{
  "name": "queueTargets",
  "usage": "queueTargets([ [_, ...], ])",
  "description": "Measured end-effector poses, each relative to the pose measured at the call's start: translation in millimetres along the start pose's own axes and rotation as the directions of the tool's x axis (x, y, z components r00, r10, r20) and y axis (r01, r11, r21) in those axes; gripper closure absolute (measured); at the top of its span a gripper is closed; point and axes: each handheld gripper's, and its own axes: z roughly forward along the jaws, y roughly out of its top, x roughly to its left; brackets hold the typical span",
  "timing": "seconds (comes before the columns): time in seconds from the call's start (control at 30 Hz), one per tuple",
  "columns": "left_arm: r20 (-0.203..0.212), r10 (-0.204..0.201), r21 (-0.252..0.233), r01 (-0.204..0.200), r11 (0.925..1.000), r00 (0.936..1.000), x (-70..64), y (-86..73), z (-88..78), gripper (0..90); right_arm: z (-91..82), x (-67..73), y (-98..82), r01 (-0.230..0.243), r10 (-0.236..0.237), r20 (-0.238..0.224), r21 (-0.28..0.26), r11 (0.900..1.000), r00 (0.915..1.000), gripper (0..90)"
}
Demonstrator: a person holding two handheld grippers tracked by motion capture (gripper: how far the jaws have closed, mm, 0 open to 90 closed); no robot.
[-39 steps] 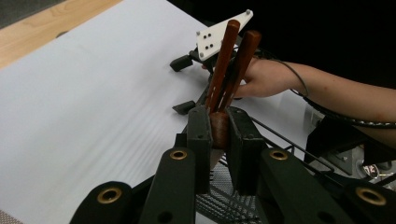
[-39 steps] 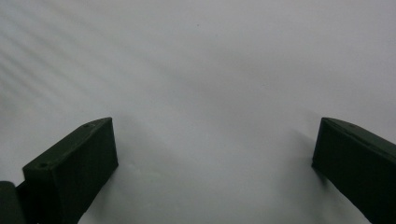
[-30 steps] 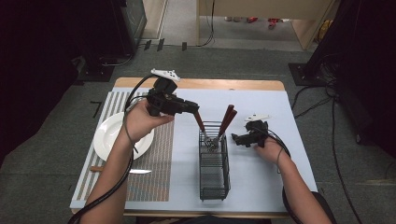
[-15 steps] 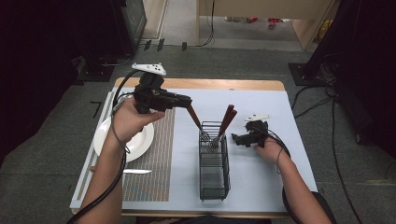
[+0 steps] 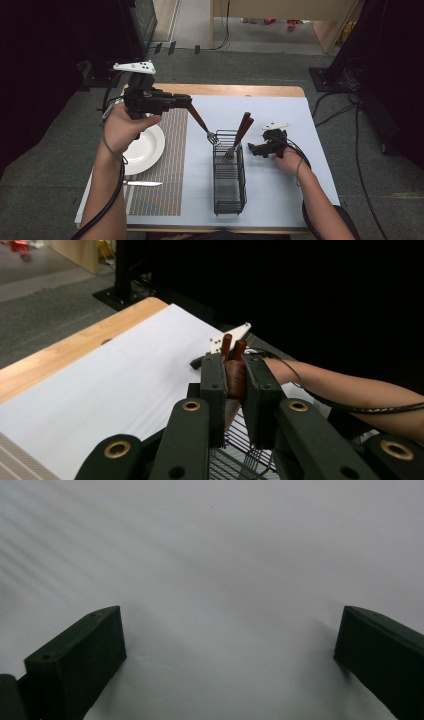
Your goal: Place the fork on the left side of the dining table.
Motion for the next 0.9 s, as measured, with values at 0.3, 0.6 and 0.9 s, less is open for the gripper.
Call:
queueTargets([
  [0.3,-0.045,-0.03,-0.001,0.03,0.9996,0.9985,7.2,-5.8,-10.8,82.3,0.0,0.0,0.0,0.0,0.0,0.0,0.0,1.0,1.0,0.0],
  [0.6,-0.1,-0.073,0.015,0.075,0.9971,0.9923,20.6,-15.1,-18.6,82.3,0.0,0.0,0.0,0.0,0.0,0.0,0.0,1.0,1.0,0.0],
  [0.9,-0.177,-0.087,0.072,0.101,0.9923,0.9804,37.0,-26.5,-11.4,82.3,0.0,0.1,0.0,-0.001,0.001,0.0,0.001,1.0,1.0,0.0],
])
